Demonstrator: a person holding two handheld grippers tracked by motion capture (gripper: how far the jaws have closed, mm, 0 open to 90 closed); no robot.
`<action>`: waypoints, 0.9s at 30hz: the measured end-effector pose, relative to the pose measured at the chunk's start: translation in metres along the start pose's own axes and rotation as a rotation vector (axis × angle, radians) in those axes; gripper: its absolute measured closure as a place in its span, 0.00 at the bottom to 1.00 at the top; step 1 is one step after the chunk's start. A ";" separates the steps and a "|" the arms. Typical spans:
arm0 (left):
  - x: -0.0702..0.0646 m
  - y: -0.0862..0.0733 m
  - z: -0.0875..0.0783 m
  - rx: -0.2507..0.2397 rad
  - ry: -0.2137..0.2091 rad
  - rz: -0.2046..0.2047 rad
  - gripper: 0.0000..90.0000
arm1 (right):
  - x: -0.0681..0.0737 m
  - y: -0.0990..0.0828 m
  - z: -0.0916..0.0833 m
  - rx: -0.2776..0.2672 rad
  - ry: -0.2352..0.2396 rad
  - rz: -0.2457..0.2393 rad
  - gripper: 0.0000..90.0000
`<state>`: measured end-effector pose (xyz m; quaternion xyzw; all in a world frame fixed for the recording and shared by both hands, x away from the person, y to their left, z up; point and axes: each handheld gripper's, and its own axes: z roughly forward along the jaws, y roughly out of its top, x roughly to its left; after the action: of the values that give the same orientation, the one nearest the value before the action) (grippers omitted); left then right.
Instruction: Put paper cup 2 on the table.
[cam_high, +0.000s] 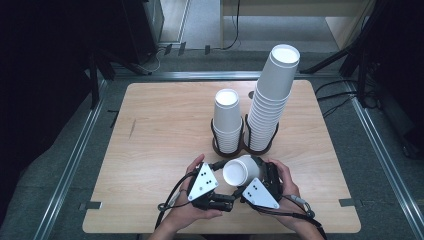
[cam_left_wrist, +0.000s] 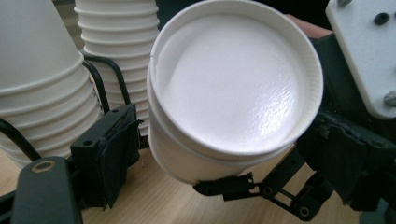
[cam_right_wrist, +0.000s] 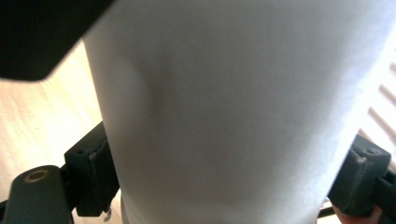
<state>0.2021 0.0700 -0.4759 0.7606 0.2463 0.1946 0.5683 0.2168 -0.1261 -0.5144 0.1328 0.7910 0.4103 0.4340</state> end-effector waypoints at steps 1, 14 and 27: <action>0.000 0.000 0.000 -0.008 -0.003 0.001 0.15 | 0.000 0.000 0.000 -0.002 0.008 0.005 0.15; -0.002 -0.001 0.000 -0.011 -0.025 0.023 0.14 | 0.003 0.003 -0.001 -0.051 0.154 0.110 0.15; -0.002 -0.001 -0.001 -0.017 -0.029 0.034 0.14 | 0.004 0.004 -0.002 -0.062 0.227 0.136 0.15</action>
<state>0.1997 0.0693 -0.4770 0.7626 0.2236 0.1954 0.5747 0.2126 -0.1224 -0.5133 0.1253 0.8111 0.4753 0.3169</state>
